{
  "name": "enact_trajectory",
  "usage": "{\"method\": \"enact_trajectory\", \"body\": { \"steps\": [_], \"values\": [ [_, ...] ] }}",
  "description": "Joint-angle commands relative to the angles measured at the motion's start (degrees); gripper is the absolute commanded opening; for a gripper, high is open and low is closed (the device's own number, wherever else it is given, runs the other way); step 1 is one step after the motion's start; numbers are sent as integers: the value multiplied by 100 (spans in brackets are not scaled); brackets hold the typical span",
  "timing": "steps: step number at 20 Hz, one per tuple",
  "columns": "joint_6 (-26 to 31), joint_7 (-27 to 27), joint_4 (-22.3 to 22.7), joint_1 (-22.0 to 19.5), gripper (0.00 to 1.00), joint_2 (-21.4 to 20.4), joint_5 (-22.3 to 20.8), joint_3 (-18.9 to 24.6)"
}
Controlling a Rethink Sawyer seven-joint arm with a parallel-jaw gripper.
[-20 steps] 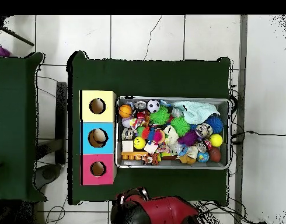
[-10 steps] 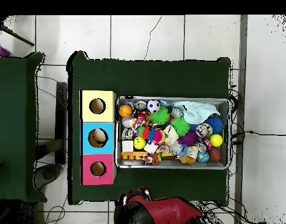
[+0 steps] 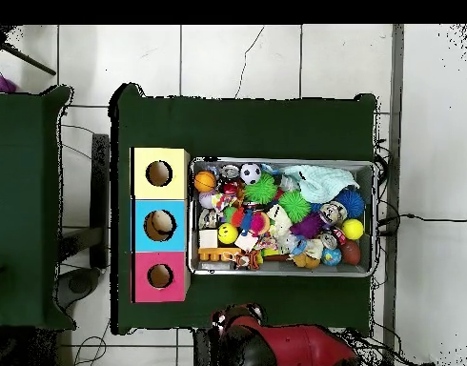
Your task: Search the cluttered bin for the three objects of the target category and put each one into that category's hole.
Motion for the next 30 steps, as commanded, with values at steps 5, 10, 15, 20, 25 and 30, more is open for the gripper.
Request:
{"method": "enact_trajectory", "body": {
  "steps": [5,10,15,20,25,30],
  "values": [
    [992,-692,-817,-362,0,-63,-146,1292],
    [1153,-683,-940,-368,0,-122,-140,1582],
    [1189,-615,-969,-372,0,-195,-220,1746],
    [1268,-623,-1017,-419,0,-163,-286,1866],
    [1278,-600,-998,-468,0,-185,-342,1939],
    [1009,-190,-812,-315,0,-292,-441,1667]
  ]
}}
